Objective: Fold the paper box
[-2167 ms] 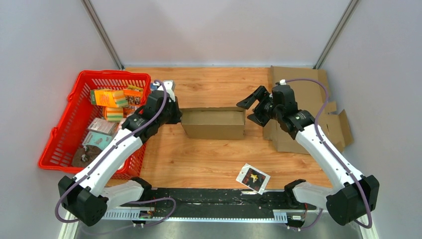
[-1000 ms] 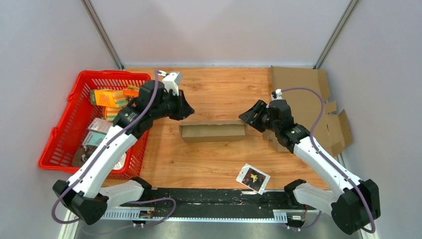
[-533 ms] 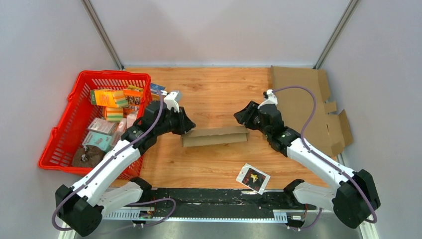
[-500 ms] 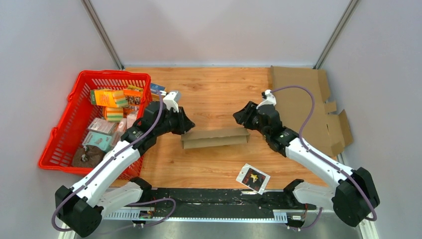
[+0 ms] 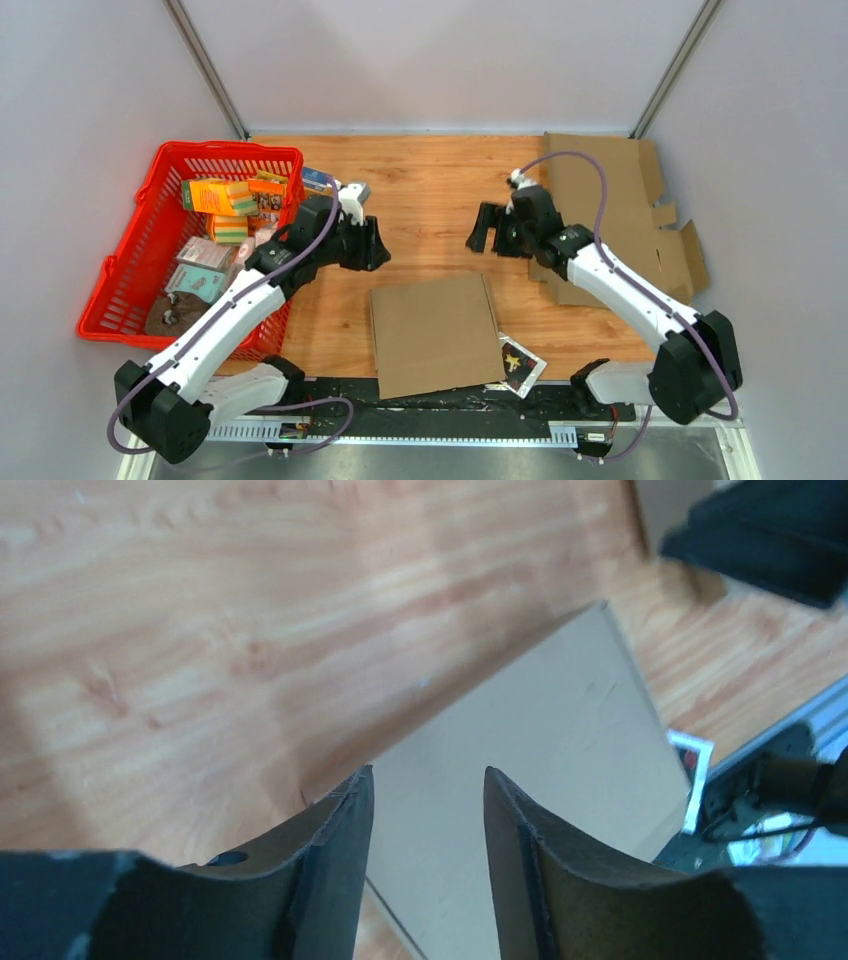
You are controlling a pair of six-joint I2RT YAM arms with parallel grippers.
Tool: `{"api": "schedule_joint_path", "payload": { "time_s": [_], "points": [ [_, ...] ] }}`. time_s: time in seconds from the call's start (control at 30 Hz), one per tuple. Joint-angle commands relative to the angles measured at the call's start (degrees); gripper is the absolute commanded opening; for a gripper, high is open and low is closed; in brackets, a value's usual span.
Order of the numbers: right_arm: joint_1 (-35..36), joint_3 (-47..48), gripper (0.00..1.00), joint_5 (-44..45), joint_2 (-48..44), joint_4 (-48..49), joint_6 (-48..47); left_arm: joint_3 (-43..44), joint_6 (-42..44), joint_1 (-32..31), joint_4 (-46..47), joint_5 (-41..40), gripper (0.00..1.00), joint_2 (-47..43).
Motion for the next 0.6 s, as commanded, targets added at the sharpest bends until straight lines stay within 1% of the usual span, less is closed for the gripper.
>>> {"api": "schedule_joint_path", "payload": {
  "time_s": [0.0, 0.03, 0.07, 0.1, 0.13, 0.17, 0.2, 0.23, 0.27, 0.33, 0.37, 0.4, 0.43, 0.5, 0.53, 0.57],
  "points": [
    [12.54, -6.20, 0.84, -8.57, -9.73, -10.72, 2.38, -3.17, -1.90, -0.08, 4.40, 6.76, 0.46, 3.79],
    [15.62, -6.38, 0.73, -4.20, -10.98, -12.12, 3.72, -2.55, -2.35, -0.26, 5.81, 7.83, 0.44, 5.81],
    [21.66, -6.82, 0.65, -1.98, -12.30, -14.23, 4.86, -0.63, -2.53, -0.61, 7.13, 8.27, 0.42, 10.09],
    [24.59, -7.00, 0.60, 0.48, -14.31, -15.73, 8.09, 0.69, -2.88, -0.70, 6.97, 7.67, 0.39, 12.05],
    [27.49, -8.22, 0.47, 4.77, -15.20, -16.78, 9.25, 2.01, -2.80, -0.70, 6.45, 7.23, 0.39, 13.98],
    [33.78, -8.93, 0.43, 6.38, -16.08, -17.40, 10.40, 4.46, -2.62, -0.79, 6.01, 6.96, 0.38, 17.48],
    [36.89, -9.72, 0.39, 8.22, -17.48, -17.76, 11.71, 5.70, -2.27, -0.87, 5.57, 5.65, 0.38, 19.17],
    [39.88, -11.55, 0.33, 10.85, -17.93, -17.85, 13.64, 6.93, -2.01, -0.87, 5.04, 5.12, 0.38, 20.84],
    [44.61, -12.27, 0.31, 11.05, -18.11, -17.33, 14.71, 8.86, -1.66, -0.87, 4.69, 4.68, 0.38, 23.99],
    [48.68, -13.85, 0.26, 10.53, -17.06, -15.66, 17.07, 10.71, -0.86, -0.96, 3.55, 2.66, 0.38, 26.99],
    [51.83, -15.25, 0.23, 10.00, -16.27, -12.61, 17.44, 12.12, -0.60, -0.96, 3.10, 2.57, 0.38, 29.79],
    [52.82, -15.26, 0.21, 9.82, -13.74, -11.79, 17.96, 12.65, -0.34, -0.96, 2.93, 2.48, 0.37, 31.04],
    [53.44, -15.09, 0.13, 9.65, -12.32, -11.52, 18.75, 13.00, -0.42, -0.96, 2.84, 2.65, 0.37, 32.97],
    [54.41, -15.26, 0.07, 11.12, -8.73, -9.25, 18.93, 13.45, -0.86, -0.96, 3.45, 3.18, 0.36, 34.30],
    [54.50, -15.70, 0.02, 11.83, -7.84, -7.50, 19.37, 13.27, -1.12, -0.96, 4.06, 3.18, 0.36, 35.17],
    [54.33, -15.96, 0.00, 12.97, -6.96, -7.48, 21.20, 13.01, -1.12, -0.96, 4.15, 3.09, 0.35, 35.53]
  ]
}}
